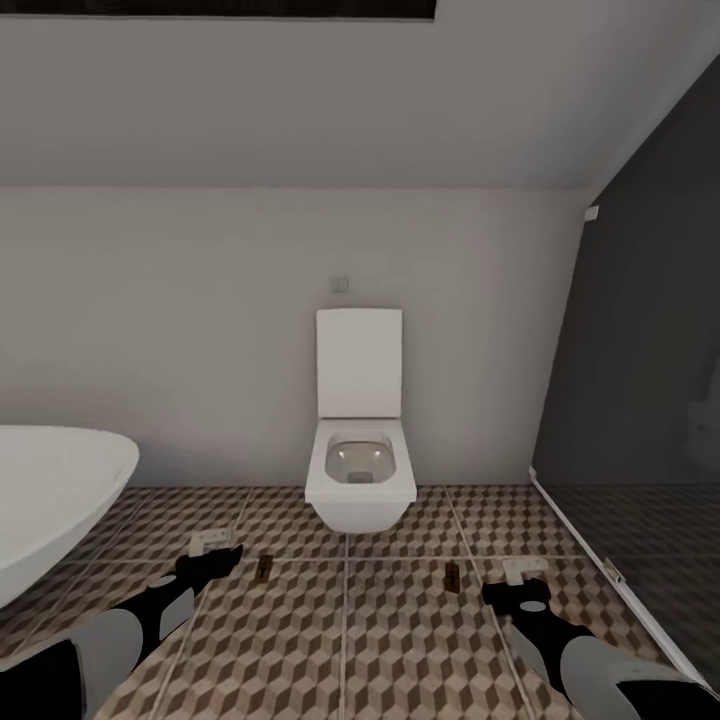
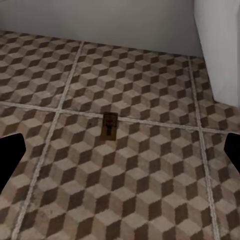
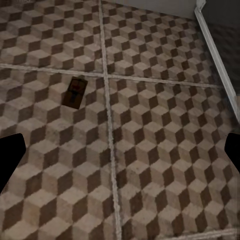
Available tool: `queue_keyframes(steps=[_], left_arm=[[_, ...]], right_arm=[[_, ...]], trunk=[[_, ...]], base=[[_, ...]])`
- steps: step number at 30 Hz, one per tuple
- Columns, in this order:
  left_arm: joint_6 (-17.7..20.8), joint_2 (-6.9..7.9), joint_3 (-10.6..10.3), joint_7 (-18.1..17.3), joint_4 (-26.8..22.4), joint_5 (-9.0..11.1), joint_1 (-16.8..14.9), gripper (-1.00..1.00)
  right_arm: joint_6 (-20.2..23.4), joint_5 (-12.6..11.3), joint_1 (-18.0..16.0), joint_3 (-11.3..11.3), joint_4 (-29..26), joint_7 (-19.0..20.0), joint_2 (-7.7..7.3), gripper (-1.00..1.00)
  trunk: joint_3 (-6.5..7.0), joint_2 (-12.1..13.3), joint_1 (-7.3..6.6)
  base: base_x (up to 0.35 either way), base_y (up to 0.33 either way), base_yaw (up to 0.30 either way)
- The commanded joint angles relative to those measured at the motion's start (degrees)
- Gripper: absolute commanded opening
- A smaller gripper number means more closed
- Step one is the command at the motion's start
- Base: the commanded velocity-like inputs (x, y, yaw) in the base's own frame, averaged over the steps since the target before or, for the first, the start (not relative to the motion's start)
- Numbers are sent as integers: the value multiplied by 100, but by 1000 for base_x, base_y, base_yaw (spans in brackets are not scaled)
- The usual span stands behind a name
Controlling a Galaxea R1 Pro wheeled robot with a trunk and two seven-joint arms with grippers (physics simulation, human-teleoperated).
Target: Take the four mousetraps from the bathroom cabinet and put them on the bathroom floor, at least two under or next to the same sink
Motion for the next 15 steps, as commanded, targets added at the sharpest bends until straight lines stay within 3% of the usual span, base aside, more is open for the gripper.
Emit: queue_keyframes(steps=[1,15], left_arm=[[-10,2,-43,-21,-3,62,-2,100],[58,7,-37,-26,-5,67,32,100]], right_arm=[[-6,52,-4,14,10,-32,1,100],[-7,47,-4,14,232,-40,1,100]], trunk=[[12,39,-24],[264,601,-331]], base=[[0,0,0],[0,0,0]])
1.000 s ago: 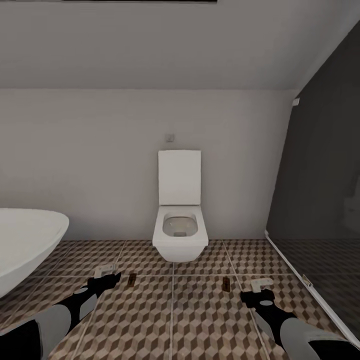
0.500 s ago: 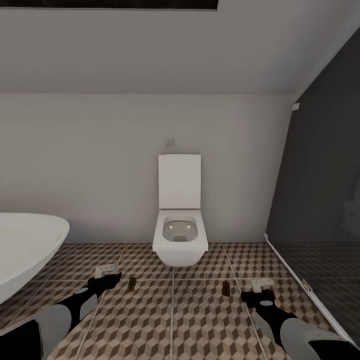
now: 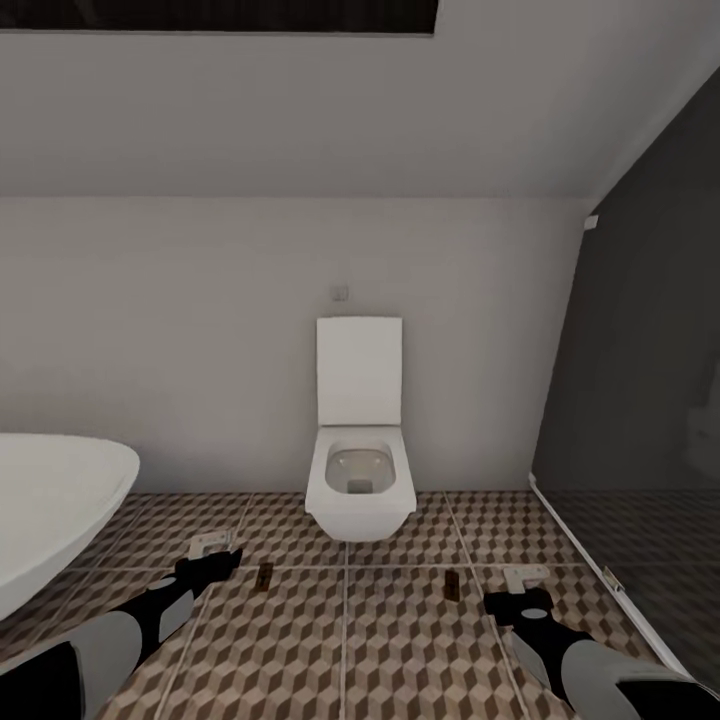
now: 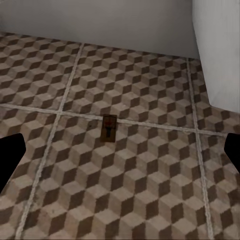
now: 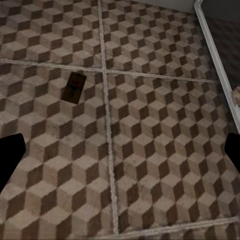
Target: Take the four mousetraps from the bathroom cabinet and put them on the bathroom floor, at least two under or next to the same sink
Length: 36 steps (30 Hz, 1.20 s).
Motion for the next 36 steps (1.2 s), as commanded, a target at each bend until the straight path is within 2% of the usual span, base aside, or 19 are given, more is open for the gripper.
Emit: queue_keyframes(steps=[1,11,14,21,23,28,36], left_arm=[[29,1,-44,-21,-6,59,0,100],[352,-2,-40,4,-12,91,7,100],[370,-3,-39,8,-7,199,7,100],[380,4,-38,5,11,674,7,100],[377,5,-38,4,13,748,7,100],[379,6,-38,4,15,836,7,100],[389,9,-38,-2,22,870,13,100]], right_arm=[[-2,54,-5,14,16,-27,3,100],[37,58,-5,14,49,-3,9,100],[39,58,-5,14,69,3,6,100],[42,58,-5,14,93,18,10,100],[42,58,-5,14,95,20,10,100],[42,61,-5,14,97,28,11,100],[49,66,-5,20,99,21,12,100]], trunk=[[12,39,-24],[192,440,-243],[246,560,-309],[371,841,-463],[407,921,-507],[497,1122,-617],[641,1443,-792]], base=[[0,0,0],[0,0,0],[0,0,0],[0,0,0],[0,0,0],[0,0,0],[0,0,0]])
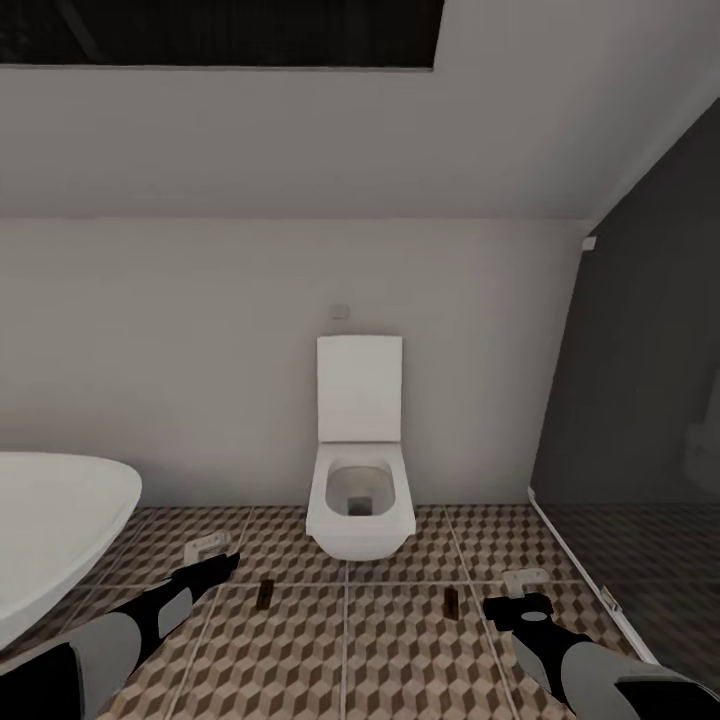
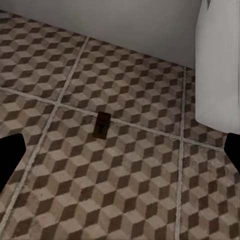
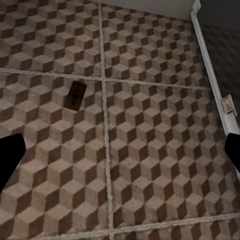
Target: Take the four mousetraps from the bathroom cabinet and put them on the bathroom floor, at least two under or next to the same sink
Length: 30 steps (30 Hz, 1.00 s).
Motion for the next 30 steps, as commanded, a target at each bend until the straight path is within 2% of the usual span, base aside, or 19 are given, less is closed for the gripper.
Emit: queue_keyframes(steps=[1,8,17,30], left_arm=[[-7,5,-48,-14,1,64,4,100],[12,9,-48,47,12,65,81,100],[24,16,-48,111,24,61,342,100],[26,9,-56,128,23,58,555,100]], right_arm=[[-12,54,-7,16,17,-36,3,100],[191,68,-7,29,-8,-53,25,100],[1111,108,-7,22,-119,-151,34,100],[1309,113,-7,10,-223,-167,37,100]], trunk=[[12,39,-23],[138,319,-177],[300,680,-375],[533,1202,-660]], base=[[0,0,0],[0,0,0],[0,0,0],[0,0,0]])
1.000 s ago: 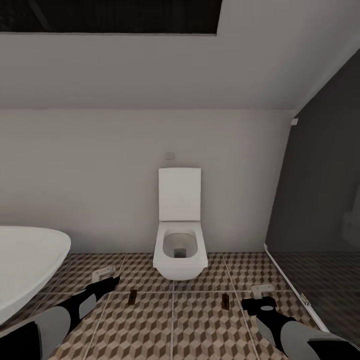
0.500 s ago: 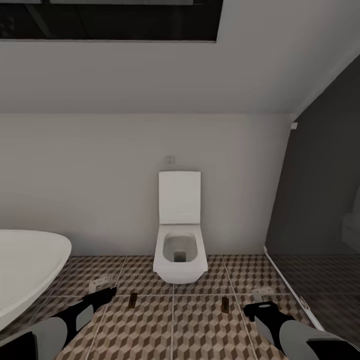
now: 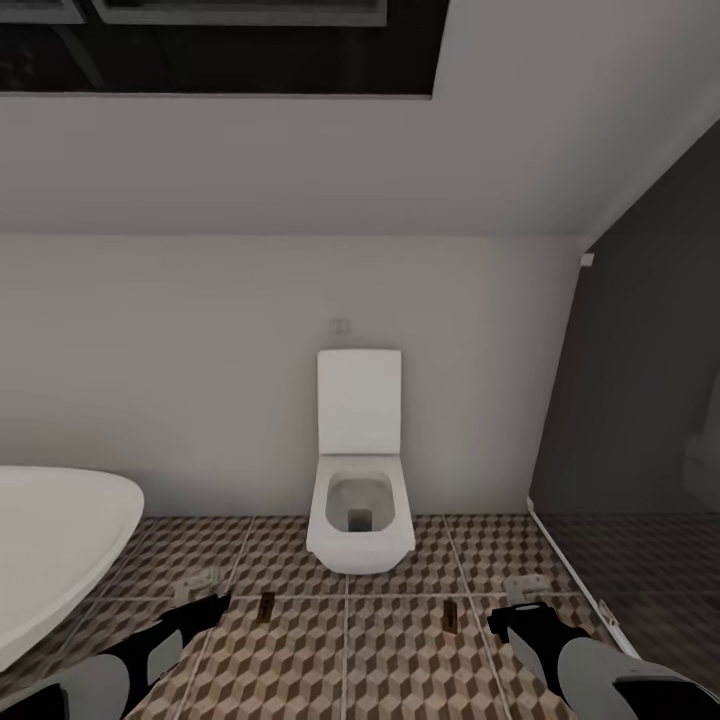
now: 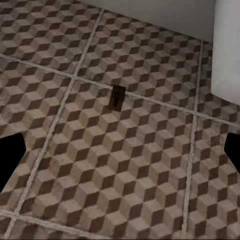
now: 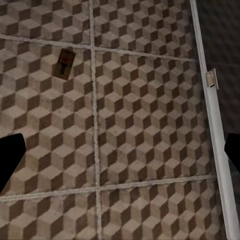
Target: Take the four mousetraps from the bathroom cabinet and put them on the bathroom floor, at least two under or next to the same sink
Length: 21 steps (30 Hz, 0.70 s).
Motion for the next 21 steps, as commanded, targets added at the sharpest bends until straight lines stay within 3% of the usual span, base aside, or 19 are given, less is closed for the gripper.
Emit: queue_keyframes(steps=[1,21], left_arm=[[-10,2,-46,-16,-3,61,18,100],[-10,-6,-55,-9,-8,61,479,100]], right_arm=[[45,56,-2,15,-4,-12,0,100],[-180,28,37,22,230,39,74,100]], trunk=[[12,39,-23],[372,841,-463]], base=[[0,0,0],[0,0,0]])
